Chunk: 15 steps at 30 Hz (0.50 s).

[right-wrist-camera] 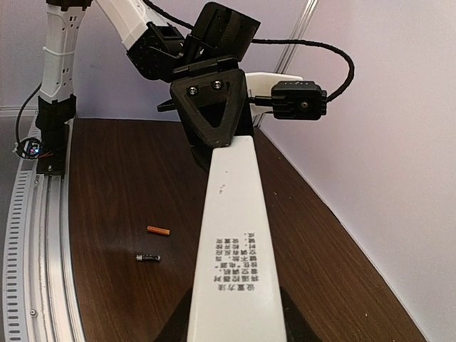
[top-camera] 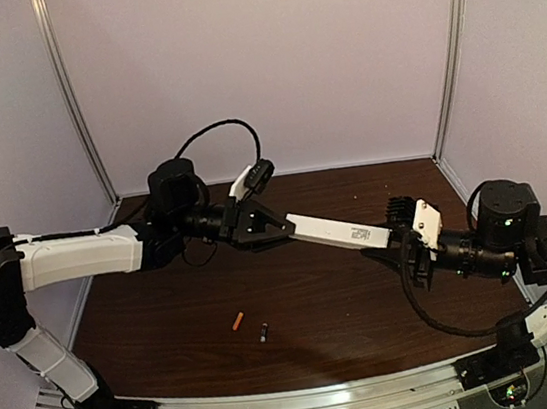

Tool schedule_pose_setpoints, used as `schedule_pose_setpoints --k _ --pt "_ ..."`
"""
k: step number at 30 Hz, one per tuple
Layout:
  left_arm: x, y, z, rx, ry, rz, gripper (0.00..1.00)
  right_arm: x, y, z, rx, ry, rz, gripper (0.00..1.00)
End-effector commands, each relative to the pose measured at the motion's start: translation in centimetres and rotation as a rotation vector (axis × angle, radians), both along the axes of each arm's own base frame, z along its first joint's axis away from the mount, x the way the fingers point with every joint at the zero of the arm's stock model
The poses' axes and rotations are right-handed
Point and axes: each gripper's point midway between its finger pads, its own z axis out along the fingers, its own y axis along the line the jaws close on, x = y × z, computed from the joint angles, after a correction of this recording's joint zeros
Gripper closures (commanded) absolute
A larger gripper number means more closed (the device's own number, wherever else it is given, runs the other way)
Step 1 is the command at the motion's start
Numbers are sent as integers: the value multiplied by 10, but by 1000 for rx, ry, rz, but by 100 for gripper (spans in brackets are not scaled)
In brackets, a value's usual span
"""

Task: Load the batteries into the remote control
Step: Remove the battery cover from the remote control.

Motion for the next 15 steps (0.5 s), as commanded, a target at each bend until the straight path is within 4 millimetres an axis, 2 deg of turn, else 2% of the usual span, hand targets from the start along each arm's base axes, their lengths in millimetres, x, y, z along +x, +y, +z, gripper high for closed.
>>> schedule_pose_setpoints --k 1,5,15 --pt "13 1 6 28 -79 56 50 7 -7 11 48 1 -50 100" --pt "22 0 0 91 -107 113 48 7 -6 10 44 2 -47 100" --pt "32 4 -1 157 -161 185 60 7 -6 7 26 6 -50 100"
